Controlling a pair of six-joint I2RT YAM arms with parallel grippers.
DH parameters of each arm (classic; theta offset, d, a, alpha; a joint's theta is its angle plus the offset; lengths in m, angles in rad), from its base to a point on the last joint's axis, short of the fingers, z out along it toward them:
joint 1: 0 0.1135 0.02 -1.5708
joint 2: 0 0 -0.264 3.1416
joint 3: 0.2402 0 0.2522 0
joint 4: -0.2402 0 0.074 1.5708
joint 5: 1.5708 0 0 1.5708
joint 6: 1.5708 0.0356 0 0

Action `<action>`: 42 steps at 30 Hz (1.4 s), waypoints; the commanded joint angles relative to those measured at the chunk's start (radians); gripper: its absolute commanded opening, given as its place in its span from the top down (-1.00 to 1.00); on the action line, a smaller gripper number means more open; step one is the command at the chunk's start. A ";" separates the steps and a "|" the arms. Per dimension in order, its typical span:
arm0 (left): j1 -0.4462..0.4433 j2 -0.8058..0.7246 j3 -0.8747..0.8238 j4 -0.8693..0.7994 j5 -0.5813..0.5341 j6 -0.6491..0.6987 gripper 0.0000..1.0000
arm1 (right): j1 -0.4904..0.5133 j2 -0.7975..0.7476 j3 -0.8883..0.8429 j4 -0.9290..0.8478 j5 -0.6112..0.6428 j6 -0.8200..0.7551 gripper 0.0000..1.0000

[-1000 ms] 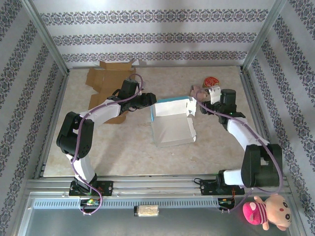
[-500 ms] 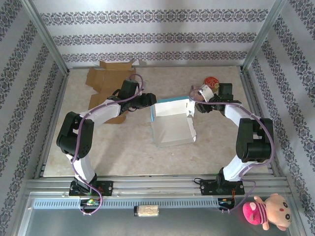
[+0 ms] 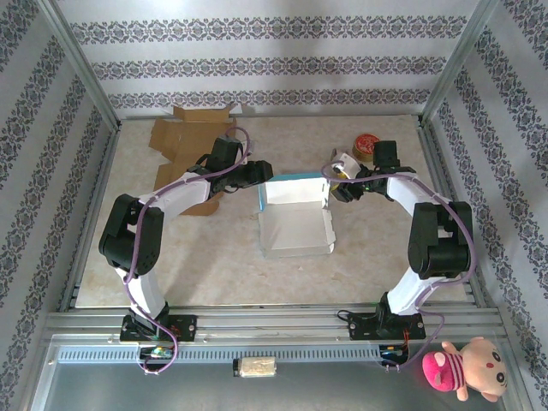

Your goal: Fold the paper box

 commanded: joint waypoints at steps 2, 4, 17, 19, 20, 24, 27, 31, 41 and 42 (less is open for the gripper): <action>-0.019 0.013 0.026 -0.016 -0.002 0.019 -0.02 | 0.019 0.015 0.034 -0.102 -0.068 -0.073 -0.16; -0.019 0.013 0.022 -0.017 0.000 0.019 -0.02 | 0.023 0.015 0.039 -0.109 -0.073 -0.074 -0.17; -0.026 -0.002 -0.002 0.001 -0.004 0.008 -0.02 | 0.053 0.009 0.072 -0.239 -0.117 -0.104 -0.39; -0.024 -0.002 -0.002 0.002 -0.004 0.006 -0.02 | 0.057 0.014 0.080 -0.258 -0.114 -0.096 -0.41; -0.026 -0.002 -0.003 0.001 -0.004 0.007 -0.02 | 0.061 0.020 0.090 -0.273 -0.109 -0.091 -0.41; -0.026 -0.009 -0.010 0.001 -0.012 0.011 -0.02 | 0.081 0.022 0.108 -0.311 -0.054 -0.062 -0.40; -0.026 -0.027 -0.024 -0.002 -0.035 0.017 -0.02 | 0.085 -0.005 0.097 -0.264 0.026 0.039 -0.35; -0.027 -0.055 -0.032 -0.023 -0.071 0.037 -0.05 | 0.088 -0.070 0.051 -0.245 0.089 0.081 -0.31; -0.003 -0.104 -0.065 -0.072 -0.121 0.042 -0.25 | 0.094 -0.117 -0.029 -0.172 0.064 0.072 -0.27; -0.002 -0.107 -0.068 -0.074 -0.121 0.038 -0.25 | 0.096 -0.112 -0.027 -0.173 0.062 0.070 -0.25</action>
